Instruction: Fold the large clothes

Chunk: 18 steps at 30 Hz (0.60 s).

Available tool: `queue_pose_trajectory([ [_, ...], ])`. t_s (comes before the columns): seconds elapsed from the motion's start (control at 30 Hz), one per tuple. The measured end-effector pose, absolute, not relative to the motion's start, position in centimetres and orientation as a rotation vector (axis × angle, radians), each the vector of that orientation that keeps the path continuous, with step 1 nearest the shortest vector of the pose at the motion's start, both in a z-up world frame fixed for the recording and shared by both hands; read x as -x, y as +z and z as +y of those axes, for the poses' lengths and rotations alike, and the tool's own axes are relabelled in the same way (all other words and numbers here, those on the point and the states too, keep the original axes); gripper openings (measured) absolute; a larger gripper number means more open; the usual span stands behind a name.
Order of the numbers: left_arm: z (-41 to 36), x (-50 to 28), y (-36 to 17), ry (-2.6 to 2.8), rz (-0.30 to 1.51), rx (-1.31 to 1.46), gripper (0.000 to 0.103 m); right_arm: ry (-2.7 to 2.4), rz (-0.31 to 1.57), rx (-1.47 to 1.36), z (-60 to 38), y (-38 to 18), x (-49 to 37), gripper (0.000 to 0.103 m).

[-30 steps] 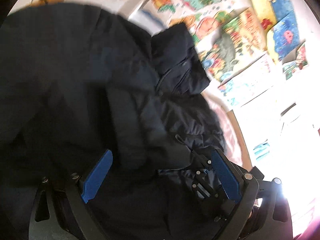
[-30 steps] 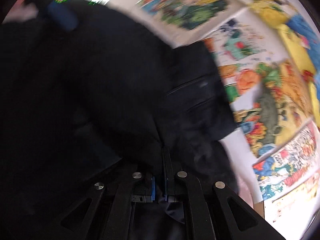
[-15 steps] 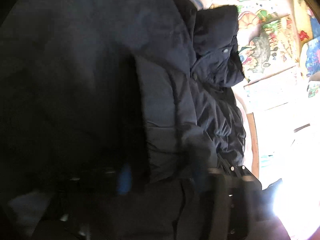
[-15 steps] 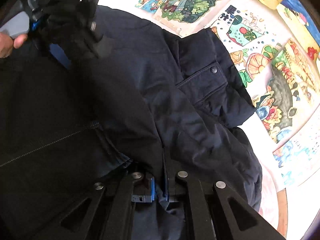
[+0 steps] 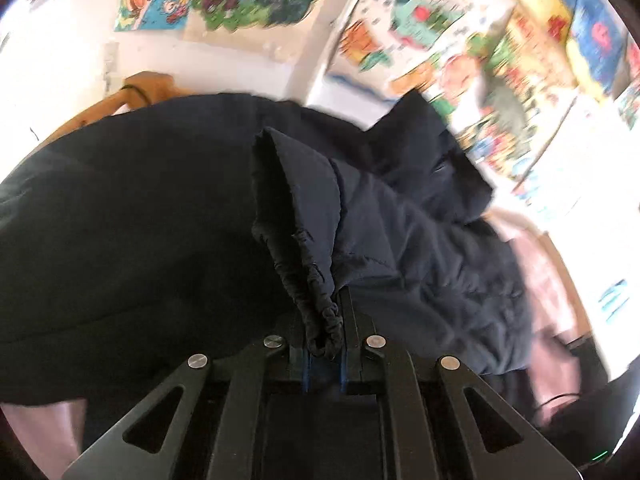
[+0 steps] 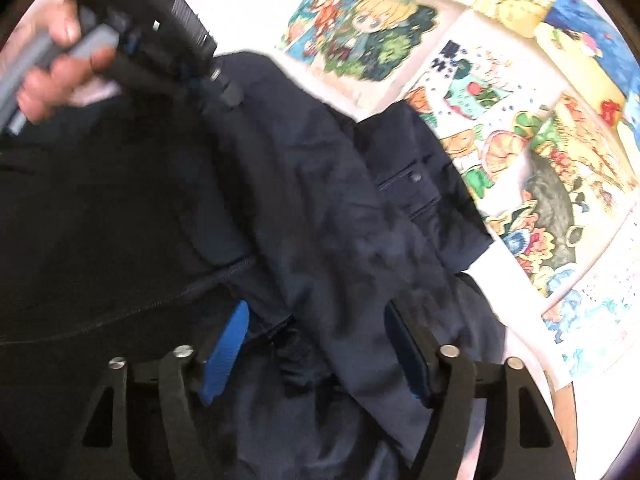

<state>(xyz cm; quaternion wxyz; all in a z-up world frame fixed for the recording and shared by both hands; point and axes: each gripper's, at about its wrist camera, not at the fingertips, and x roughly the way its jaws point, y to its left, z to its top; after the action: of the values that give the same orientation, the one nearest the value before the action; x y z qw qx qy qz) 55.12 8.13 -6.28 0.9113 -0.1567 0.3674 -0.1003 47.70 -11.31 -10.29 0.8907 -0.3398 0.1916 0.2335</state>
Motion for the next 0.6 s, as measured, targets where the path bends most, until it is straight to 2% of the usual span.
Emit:
queue_pose_trajectory([
  [0.03, 8.3, -55.5, -7.1, -0.184, 0.782, 0.317, 0.008, 0.451, 0.379, 0.693, -11.9, -9.7, -48.0, 0.083],
  [0.17, 8.2, -56.6, -10.2, -0.143, 0.859, 0.288, 0.008, 0.316, 0.45, 0.556, -15.3, -9.3, -51.7, 0.084],
  [0.37, 7.3, -57.5, -12.3, -0.123, 0.902, 0.254, 0.009, 0.254, 0.716, 0.358, -19.5, -13.8, -57.8, 0.084],
  [0.6, 6.9, -57.4, -13.6, -0.118, 0.892, 0.254, 0.012, 0.255, 0.774, 0.341, -19.2, -16.7, -59.5, 0.087],
])
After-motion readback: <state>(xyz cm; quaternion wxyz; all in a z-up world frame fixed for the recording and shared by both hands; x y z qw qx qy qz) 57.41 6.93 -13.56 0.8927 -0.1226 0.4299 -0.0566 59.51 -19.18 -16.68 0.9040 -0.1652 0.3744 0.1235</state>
